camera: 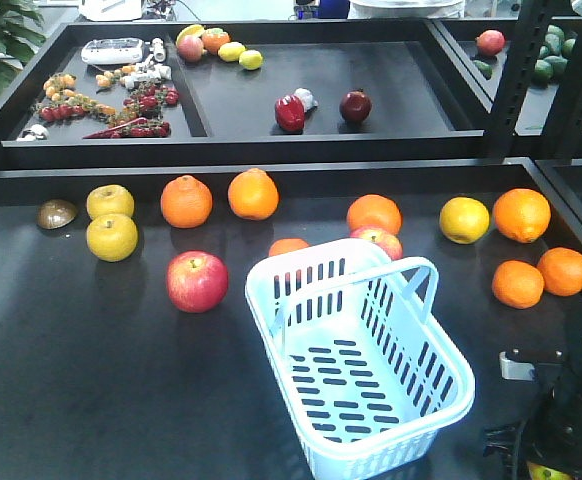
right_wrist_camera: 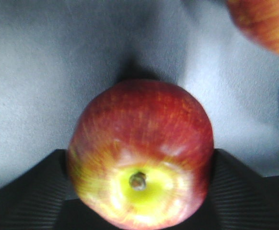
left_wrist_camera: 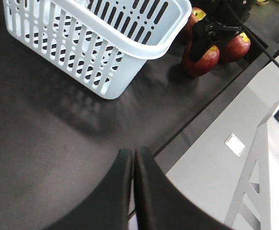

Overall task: Pick three apples into basket with both arms
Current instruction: 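Close the right gripper on the red apple and lift it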

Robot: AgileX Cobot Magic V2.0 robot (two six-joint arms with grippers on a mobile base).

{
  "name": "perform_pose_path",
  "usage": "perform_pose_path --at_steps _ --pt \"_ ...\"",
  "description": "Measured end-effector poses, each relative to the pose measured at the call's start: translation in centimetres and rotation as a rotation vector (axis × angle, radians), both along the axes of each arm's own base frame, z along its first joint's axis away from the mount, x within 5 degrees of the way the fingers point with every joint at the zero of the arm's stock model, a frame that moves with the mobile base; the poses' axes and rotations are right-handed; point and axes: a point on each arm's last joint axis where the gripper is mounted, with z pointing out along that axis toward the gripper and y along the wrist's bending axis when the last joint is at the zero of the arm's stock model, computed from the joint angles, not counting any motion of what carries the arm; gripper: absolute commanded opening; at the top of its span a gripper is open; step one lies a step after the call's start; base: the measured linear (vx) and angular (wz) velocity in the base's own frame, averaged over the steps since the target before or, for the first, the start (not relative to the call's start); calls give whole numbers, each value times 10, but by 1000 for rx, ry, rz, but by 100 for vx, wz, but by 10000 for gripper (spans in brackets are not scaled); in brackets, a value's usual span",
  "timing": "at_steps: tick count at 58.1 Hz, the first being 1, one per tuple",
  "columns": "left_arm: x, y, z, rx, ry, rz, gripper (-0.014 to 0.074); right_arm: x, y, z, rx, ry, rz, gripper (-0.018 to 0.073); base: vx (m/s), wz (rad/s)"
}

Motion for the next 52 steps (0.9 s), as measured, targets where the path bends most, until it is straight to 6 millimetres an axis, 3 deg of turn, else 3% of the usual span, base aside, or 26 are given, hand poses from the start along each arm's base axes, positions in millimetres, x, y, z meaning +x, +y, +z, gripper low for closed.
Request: perform_pose_path --at_steps 8,15,22,31,43,52 --pt "0 0 0 0 0 0 -6 0 0 0 -1 1 2 127 0 0" --pt "0 0 0 0 0 0 -6 -1 -1 5 -7 -9 10 -15 0 0" --pt "0 0 0 0 0 0 -6 -2 -3 24 -22 -70 29 -8 0 0" --pt "0 0 0 0 0 0 -6 -9 -4 64 -35 -203 41 -5 0 0" --pt "0 0 0 0 0 0 -6 -35 -1 122 2 -405 57 -5 0 0" --pt "0 0 0 0 0 0 -6 -55 12 155 154 -589 92 -5 0 0"
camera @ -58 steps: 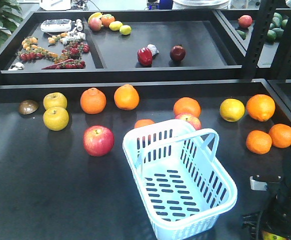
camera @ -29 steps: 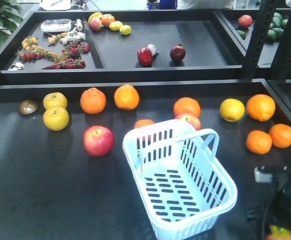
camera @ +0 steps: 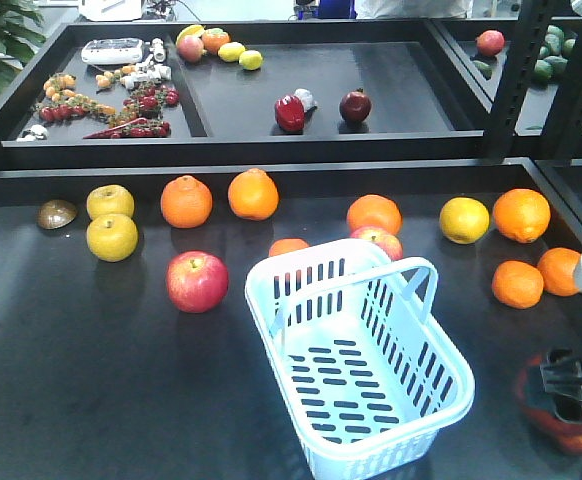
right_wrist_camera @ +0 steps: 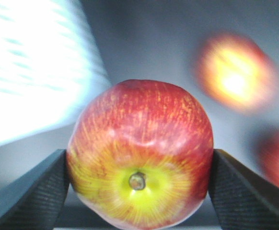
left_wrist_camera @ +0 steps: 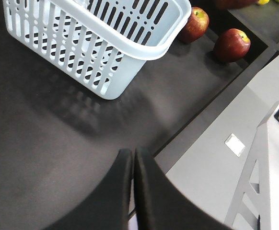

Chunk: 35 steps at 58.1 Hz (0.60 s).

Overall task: Pick three apples into basket with both arms
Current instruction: 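Close the right gripper on the red apple and lift it, then move the apple over the basket and open the right gripper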

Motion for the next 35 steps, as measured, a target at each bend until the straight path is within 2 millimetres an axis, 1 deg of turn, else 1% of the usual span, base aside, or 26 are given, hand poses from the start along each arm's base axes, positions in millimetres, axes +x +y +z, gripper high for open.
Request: perform_pose_path --at_steps 6,14,23,35 --pt "0 0 0 0 0 0 -6 -5 12 13 120 -103 64 -5 0 0" --pt "0 0 0 0 0 0 -6 2 25 17 249 -165 143 -5 0 0" --pt "0 0 0 0 0 0 -6 20 33 7 328 -180 191 0 0 0" --pt "0 0 0 0 0 0 -6 45 40 -18 393 -155 244 37 0 0"
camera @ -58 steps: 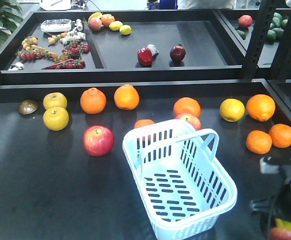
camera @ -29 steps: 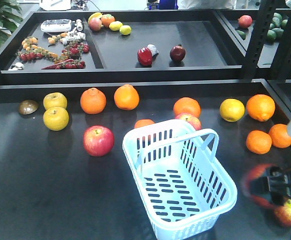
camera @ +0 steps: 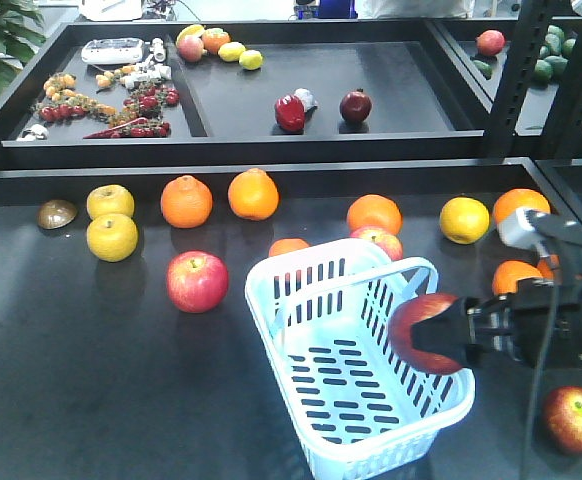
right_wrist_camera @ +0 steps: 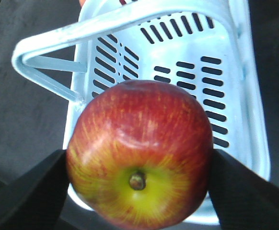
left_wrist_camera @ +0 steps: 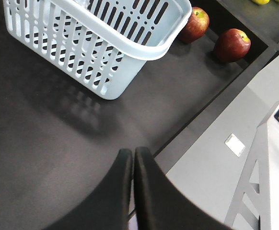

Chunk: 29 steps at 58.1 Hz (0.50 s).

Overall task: Pick three apples into basket with both arms
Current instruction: 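Move the apple over the basket and open the right gripper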

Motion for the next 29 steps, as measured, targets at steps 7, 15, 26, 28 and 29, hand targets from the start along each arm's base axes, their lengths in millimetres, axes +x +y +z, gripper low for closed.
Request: perform_pose_path --at_steps 7,15,26,28,29 --pt "0 0 0 0 0 0 -6 9 2 -11 22 19 14 77 0 0" --pt "0 0 0 0 0 0 -6 14 3 -22 17 39 34 185 0 0" --pt "0 0 0 0 0 0 -6 18 3 -30 2 48 61 426 0 0" --pt "0 0 0 0 0 0 -6 18 3 -31 0 49 62 460 0 0" --pt "0 0 0 0 0 0 -6 18 3 -32 0 49 63 483 0 0"
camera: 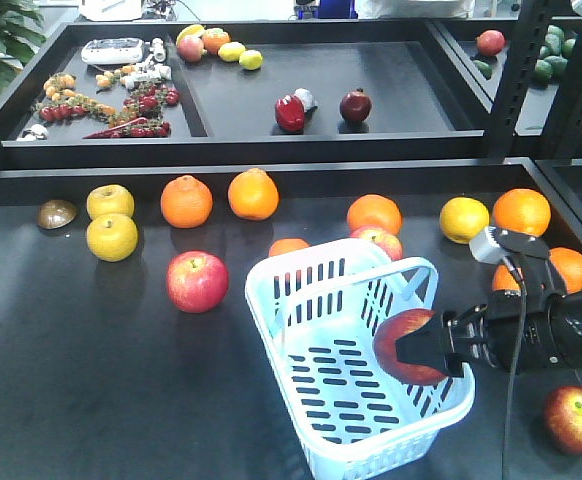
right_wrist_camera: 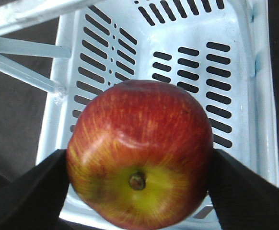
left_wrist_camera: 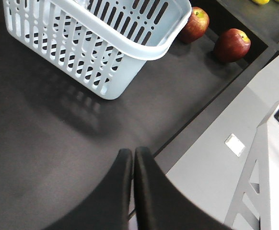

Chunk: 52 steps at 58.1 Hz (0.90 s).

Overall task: Pick three apples into basket with both arms
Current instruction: 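Move the apple over the basket and open the right gripper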

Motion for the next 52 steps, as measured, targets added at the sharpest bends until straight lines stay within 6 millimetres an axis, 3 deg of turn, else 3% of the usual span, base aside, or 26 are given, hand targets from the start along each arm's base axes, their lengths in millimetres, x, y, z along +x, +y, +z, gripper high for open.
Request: perform_pose_path --at_steps 8,32,42,52 --pt "0 0 0 0 0 0 -6 0 0 -1 -4 -4 4 572 0 0" --pt "0 0 0 0 0 0 -6 1 0 0 -3 -6 0 542 0 0" --pt "0 0 0 0 0 0 -6 -2 1 3 7 -7 14 372 0 0" --pt "0 0 0 0 0 0 -6 -12 0 21 5 -49 3 36 0 0"
